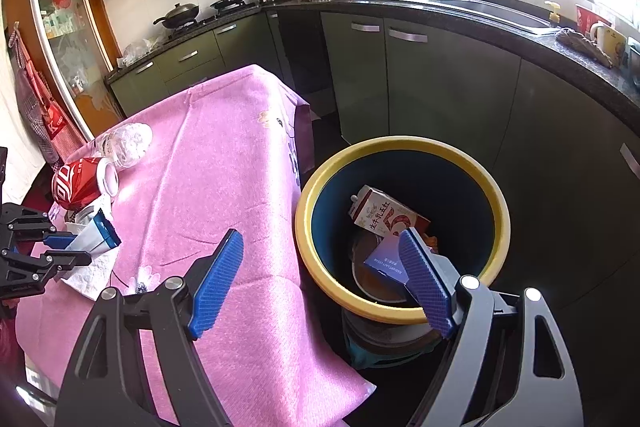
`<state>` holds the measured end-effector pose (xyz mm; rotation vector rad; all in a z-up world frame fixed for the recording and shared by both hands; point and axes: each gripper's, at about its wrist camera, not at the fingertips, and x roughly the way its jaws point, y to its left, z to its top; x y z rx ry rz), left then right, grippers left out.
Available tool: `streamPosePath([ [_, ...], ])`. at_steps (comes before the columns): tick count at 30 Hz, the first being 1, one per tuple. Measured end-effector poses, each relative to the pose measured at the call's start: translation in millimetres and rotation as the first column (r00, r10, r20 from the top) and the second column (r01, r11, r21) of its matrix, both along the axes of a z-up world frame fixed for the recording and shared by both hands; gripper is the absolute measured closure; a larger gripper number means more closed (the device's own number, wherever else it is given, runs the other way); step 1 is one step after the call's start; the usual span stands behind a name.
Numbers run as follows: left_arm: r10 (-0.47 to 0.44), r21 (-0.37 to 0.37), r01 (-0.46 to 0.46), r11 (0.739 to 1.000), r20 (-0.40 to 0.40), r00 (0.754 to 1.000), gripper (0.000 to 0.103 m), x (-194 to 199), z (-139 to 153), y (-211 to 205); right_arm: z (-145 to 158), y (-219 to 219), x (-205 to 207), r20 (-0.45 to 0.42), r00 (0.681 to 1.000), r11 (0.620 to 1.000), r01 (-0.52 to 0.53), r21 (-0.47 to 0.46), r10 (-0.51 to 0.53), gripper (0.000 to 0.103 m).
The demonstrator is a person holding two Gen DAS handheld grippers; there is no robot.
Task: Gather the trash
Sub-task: 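Grasp the toothpaste tube with the left gripper and drop it into the bin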
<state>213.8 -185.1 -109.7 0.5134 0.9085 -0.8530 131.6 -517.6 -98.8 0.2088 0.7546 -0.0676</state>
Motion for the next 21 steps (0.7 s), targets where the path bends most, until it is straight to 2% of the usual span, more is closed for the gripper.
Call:
streamPosePath([
  [5, -0.004, -0.040, 0.005, 0.999, 0.009, 1.000, 0.086, -4.5, 22.0, -8.0, 6.7, -6.4, -8.8, 0.025, 1.000, 1.000, 0.005, 0.015, -0.006, 0.024],
  [9, -0.067, -0.076, 0.068, 0.995, 0.011, 0.998, 0.086, -11.3, 41.0, -38.3, 17.1, -21.9, -25.5, 0.055, 0.997, 0.999, 0.046, 0.014, -0.047, 0.024],
  [15, -0.202, -0.121, 0.203, 0.972, 0.021, 0.979, 0.086, -13.5, 55.2, -125.8, 24.3, -60.6, -62.6, 0.082, 0.985, 0.988, 0.151, 0.031, -0.153, 0.024],
  [21, -0.269, -0.126, 0.266, 0.956, -0.011, 0.963, 0.086, 11.1, 34.7, -224.4, 19.3, -94.8, -96.1, 0.074, 0.967, 0.970, 0.238, 0.052, -0.242, 0.024],
])
